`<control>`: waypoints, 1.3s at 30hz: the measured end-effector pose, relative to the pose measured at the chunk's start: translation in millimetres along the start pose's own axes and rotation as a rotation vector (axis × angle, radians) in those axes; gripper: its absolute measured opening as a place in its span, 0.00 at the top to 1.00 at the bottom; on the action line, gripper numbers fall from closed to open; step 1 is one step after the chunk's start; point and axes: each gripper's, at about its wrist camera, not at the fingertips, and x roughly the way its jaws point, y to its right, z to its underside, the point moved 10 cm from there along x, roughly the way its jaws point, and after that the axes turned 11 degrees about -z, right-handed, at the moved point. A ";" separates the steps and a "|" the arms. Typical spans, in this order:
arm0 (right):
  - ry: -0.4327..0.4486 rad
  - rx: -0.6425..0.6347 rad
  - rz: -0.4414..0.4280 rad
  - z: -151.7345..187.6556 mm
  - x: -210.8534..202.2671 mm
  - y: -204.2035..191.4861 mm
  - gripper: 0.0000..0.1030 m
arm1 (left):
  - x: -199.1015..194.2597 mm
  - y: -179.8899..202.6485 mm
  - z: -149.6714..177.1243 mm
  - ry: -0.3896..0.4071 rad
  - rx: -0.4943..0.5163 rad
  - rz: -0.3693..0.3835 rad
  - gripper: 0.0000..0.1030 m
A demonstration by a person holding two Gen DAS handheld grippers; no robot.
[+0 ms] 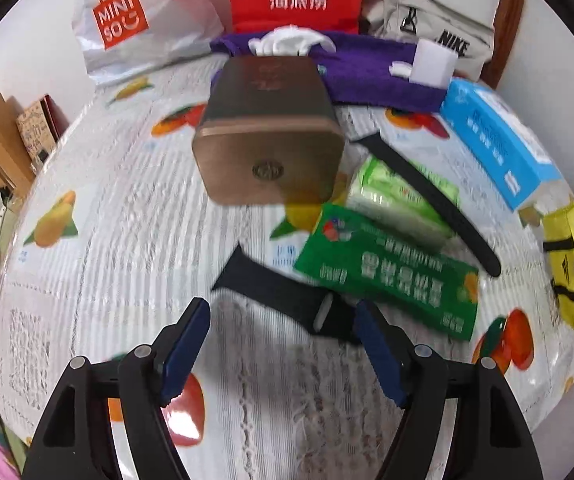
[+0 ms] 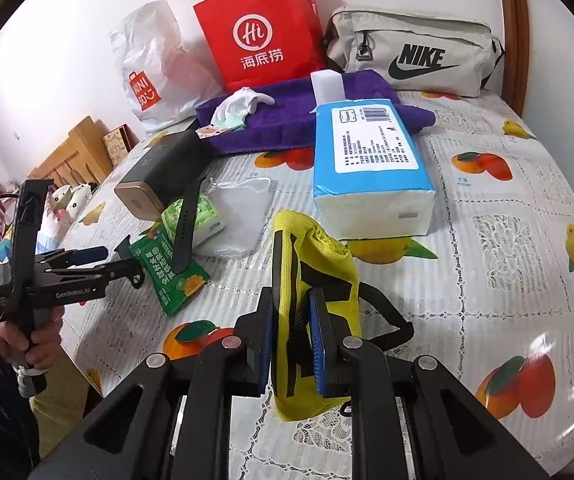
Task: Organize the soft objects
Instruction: 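Lower the left tool and grasp a black watch strap on the bed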
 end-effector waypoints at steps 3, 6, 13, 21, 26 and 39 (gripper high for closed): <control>-0.004 0.003 -0.007 1.2 3.2 -0.5 0.84 | 0.6 -0.5 0.8 -0.013 -0.044 0.017 0.29; -0.011 -0.008 -0.007 2.9 3.7 -3.0 0.83 | 4.2 3.4 -0.2 -0.025 -0.056 0.020 0.29; -0.013 -0.011 -0.007 4.5 3.5 -3.1 0.83 | 8.0 14.4 -3.5 -0.009 -0.005 -0.048 0.22; -0.012 -0.018 -0.013 6.0 3.8 -2.5 0.83 | 5.1 -36.1 22.6 -0.068 -0.100 -0.083 0.23; -0.005 -0.013 0.000 7.3 -2.4 2.2 0.83 | 7.8 -28.5 7.1 -0.001 -0.095 -0.070 0.40; -0.007 0.025 0.027 21.1 -11.8 18.3 0.83 | 3.8 -11.9 -1.8 0.081 -0.055 -0.002 0.76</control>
